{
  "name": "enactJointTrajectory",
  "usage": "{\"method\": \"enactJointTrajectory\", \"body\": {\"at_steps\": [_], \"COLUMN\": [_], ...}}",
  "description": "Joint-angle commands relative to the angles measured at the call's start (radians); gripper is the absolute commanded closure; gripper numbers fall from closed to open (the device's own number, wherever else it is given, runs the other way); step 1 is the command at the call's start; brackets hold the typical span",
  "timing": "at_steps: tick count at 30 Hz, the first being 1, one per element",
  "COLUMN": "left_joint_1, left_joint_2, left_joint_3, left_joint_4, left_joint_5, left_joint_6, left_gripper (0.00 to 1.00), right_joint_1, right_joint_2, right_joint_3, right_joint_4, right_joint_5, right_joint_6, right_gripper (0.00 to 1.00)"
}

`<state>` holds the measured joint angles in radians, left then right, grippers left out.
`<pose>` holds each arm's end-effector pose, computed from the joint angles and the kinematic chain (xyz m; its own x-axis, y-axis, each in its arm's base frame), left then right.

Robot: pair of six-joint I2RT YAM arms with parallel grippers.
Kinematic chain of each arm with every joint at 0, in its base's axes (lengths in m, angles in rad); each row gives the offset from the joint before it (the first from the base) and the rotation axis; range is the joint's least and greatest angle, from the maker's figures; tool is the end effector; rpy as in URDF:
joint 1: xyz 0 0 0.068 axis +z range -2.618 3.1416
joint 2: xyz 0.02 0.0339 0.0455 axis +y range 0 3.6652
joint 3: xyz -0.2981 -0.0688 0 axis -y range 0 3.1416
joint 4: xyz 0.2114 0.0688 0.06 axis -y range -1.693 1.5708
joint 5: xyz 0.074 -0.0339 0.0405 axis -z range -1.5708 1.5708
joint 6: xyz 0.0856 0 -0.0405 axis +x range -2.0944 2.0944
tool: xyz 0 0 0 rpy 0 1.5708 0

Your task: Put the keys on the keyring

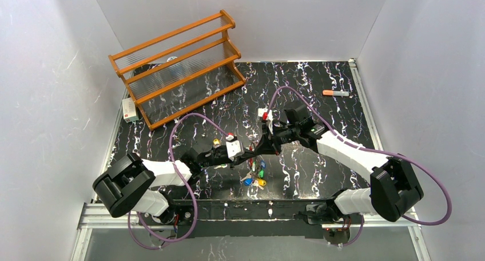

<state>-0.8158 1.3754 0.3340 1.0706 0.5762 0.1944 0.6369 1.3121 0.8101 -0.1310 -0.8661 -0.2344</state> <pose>0.1486 -0.2260 0.2580 0.2097 0.0135 -0.9777 0.9615 0.1788 0.2087 0.1721 0.2084 0.2760 -0.2584 -0.3783 -0.8889 -0.9655 0.0696 0.2511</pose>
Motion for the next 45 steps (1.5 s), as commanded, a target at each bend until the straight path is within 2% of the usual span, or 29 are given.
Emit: {"method": "enactJointTrajectory", "body": {"at_steps": [1, 4, 6, 7, 12, 15, 18, 26, 36, 45], "left_joint_1": [-0.005, -0.006, -0.005, -0.004, -0.005, -0.005, -0.005, -0.005, -0.005, -0.005], "left_joint_2": [-0.039, -0.049, -0.056, -0.058, -0.059, -0.061, -0.065, -0.067, -0.074, -0.088], "left_joint_3": [-0.015, -0.019, -0.024, -0.028, -0.040, -0.042, -0.043, -0.034, -0.039, -0.042], "left_joint_4": [0.024, 0.024, 0.026, 0.026, 0.025, 0.026, 0.025, 0.025, 0.025, 0.025], "left_joint_5": [-0.025, -0.034, -0.046, -0.055, -0.071, -0.066, -0.061, -0.047, -0.042, -0.015], "left_joint_6": [0.010, 0.000, -0.013, -0.021, -0.043, -0.048, -0.050, -0.055, -0.060, -0.058], "left_gripper": [1.00, 1.00, 1.00, 1.00, 1.00, 1.00, 1.00, 1.00, 1.00, 1.00], "right_joint_1": [-0.002, -0.003, -0.003, -0.003, -0.003, -0.003, -0.003, 0.001, 0.000, 0.001], "right_joint_2": [-0.016, -0.037, -0.070, -0.093, -0.209, -0.253, -0.252, -0.121, -0.117, -0.054], "right_joint_3": [0.015, 0.013, -0.002, -0.018, -0.125, -0.187, -0.227, -0.200, -0.181, -0.169], "right_joint_4": [0.046, 0.049, 0.054, 0.064, 0.138, 0.181, 0.230, 0.277, 0.376, 0.434], "right_joint_5": [0.000, 0.092, 0.140, 0.162, 0.235, 0.252, 0.221, 0.146, 0.184, 0.154], "right_joint_6": [0.012, 0.042, 0.046, 0.046, 0.057, 0.057, 0.076, 0.121, 0.159, 0.189], "right_gripper": [0.99, 0.96, 0.82, 0.79, 0.76, 0.81, 0.99, 0.99, 0.99, 0.99]}}
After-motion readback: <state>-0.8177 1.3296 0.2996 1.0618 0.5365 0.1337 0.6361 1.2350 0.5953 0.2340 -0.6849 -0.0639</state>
